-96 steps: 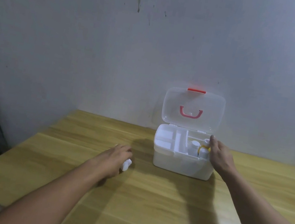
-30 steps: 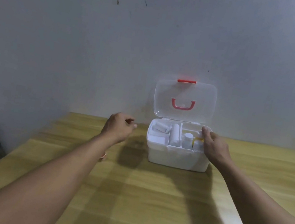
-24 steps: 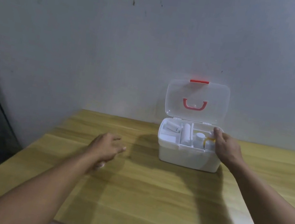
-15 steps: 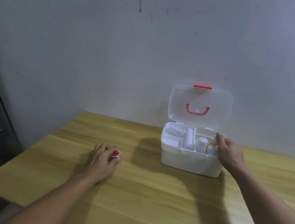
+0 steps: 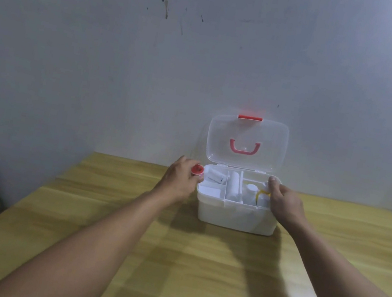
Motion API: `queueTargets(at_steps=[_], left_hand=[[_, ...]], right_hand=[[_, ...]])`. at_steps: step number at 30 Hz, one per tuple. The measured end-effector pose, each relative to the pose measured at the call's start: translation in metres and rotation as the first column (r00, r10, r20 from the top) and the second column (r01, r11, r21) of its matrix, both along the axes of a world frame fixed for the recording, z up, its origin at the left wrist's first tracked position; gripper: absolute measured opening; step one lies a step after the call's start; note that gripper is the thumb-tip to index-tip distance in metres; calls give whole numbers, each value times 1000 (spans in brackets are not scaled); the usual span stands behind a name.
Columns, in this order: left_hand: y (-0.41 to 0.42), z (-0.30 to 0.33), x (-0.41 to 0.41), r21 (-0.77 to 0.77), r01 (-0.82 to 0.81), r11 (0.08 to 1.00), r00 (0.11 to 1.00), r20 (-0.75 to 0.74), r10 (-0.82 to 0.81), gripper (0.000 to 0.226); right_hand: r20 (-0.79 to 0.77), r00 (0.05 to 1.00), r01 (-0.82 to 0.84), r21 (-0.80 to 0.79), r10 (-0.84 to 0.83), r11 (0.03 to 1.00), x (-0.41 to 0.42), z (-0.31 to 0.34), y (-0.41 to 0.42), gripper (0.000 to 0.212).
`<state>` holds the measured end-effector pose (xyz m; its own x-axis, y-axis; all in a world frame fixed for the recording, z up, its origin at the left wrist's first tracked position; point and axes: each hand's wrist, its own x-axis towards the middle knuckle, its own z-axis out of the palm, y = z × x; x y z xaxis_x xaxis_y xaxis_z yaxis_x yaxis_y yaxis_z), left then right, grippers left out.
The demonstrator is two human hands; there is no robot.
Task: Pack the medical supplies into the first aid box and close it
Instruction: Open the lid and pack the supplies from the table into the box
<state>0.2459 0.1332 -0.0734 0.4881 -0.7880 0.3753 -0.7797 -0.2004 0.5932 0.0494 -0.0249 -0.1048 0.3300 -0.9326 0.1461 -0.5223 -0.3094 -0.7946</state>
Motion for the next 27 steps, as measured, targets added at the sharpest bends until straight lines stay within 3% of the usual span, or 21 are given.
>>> queueTargets(at_steps=[13, 19, 27], left_hand=[[-46, 2, -20, 232, 70, 970, 992, 90, -93, 34], [-52, 7, -21, 274, 147, 950, 989, -27, -146, 64], [-49, 20, -10, 339, 267, 902, 960, -177, -217, 43]], right_hand=[[-10, 1000, -28, -22, 27, 999, -1, -2, -4, 60], [-1, 999, -36, -30, 36, 999, -1, -5, -7, 53], [10, 999, -35, -34, 35, 999, 0, -7, -8, 57]])
